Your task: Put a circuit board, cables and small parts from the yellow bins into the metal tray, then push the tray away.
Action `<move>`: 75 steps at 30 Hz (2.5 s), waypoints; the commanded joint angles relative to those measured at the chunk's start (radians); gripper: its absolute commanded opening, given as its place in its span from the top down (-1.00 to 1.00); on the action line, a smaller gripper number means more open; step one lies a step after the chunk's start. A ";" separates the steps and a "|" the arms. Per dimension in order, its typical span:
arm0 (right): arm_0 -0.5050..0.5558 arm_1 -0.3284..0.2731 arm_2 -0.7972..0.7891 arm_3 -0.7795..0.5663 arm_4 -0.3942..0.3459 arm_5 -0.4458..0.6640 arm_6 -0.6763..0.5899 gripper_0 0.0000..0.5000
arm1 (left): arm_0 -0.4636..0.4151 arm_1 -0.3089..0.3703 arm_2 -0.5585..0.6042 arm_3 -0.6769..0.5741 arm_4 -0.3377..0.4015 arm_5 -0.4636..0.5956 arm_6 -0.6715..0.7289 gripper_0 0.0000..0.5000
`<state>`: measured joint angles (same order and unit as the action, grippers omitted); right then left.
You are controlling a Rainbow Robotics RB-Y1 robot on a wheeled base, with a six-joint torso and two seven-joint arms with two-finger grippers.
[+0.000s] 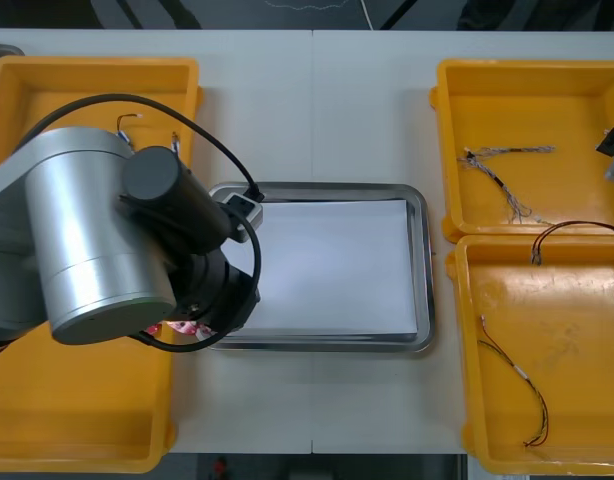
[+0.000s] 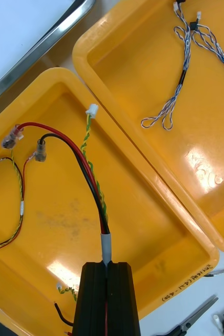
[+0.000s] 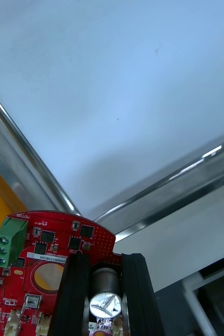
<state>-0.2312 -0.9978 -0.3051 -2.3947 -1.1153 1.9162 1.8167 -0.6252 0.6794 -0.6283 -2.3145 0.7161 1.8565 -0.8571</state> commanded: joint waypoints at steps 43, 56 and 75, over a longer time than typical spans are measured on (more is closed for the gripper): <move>-0.200 -0.018 0.236 -0.133 -0.021 0.004 0.042 1.00 | -0.126 -0.159 -0.110 0.239 -0.161 -0.152 0.217 -1.00; -0.458 0.146 0.575 -0.058 0.083 0.004 0.029 1.00 | -0.205 -0.034 0.196 0.193 0.074 0.063 0.073 -1.00; -0.593 0.361 0.997 0.212 0.376 -0.171 0.036 1.00 | -0.214 0.161 0.401 0.517 0.160 0.033 -0.372 -1.00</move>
<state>-0.7854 -0.6597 0.6312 -2.2126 -0.7649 1.7845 1.8454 -0.7902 0.8028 -0.2651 -1.8305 0.8843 1.9074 -1.1534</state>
